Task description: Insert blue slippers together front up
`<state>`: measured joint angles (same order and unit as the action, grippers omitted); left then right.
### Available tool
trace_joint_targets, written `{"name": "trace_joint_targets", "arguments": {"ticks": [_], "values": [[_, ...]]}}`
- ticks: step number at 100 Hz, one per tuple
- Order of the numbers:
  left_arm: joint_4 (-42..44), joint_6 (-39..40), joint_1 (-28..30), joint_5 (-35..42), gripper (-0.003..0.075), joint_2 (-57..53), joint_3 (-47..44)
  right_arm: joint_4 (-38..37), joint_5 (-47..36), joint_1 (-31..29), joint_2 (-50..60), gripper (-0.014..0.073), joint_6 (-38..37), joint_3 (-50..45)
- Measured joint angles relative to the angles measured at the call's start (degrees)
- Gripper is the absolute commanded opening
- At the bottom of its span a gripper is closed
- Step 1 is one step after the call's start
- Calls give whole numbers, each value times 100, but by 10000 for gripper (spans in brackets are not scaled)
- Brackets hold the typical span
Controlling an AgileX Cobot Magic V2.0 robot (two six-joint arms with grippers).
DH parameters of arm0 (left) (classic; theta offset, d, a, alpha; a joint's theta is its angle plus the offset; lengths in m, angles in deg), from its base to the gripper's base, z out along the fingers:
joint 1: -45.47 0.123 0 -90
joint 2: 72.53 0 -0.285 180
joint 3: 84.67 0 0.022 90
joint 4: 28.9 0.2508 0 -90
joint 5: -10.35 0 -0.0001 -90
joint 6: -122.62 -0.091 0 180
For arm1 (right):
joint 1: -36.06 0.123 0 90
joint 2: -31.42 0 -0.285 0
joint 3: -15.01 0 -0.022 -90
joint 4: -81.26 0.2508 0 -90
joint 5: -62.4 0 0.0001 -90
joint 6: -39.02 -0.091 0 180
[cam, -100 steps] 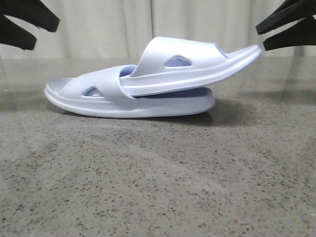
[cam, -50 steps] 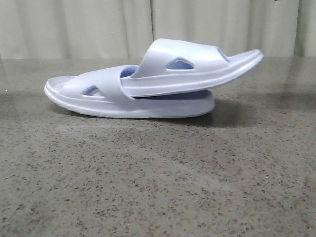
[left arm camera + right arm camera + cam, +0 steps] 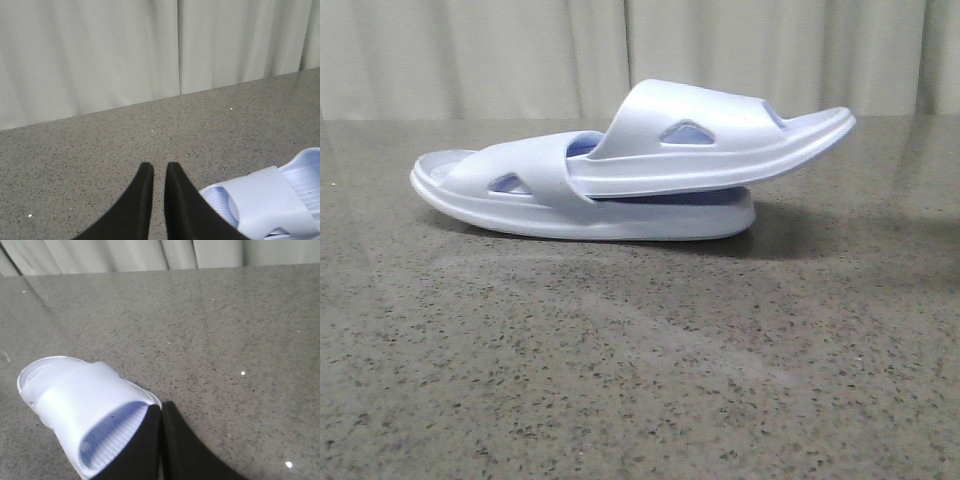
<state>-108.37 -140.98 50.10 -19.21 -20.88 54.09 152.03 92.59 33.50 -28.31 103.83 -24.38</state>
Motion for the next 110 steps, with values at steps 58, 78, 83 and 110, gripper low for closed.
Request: {"name": "trace_joint_targets", "arguments": {"ticks": [58, 78, 83, 110], "values": [[-2243, -2083, 0, 63, 15, -1323, -1913, 549, -1188, 104, 2761, -85, 274, -2338], [-2259, -2105, 0, 83, 15, -1322, -1913, 632, -1125, 104, 2772, -85, 277, -2390], [-2259, -2105, 0, 83, 15, -1322, -1913, 645, -1115, 104, 2772, -85, 277, -2389], [-2281, -2109, 0, 83, 15, -1322, -1913, 647, -1102, 104, 2772, -85, 287, -2389]]}}
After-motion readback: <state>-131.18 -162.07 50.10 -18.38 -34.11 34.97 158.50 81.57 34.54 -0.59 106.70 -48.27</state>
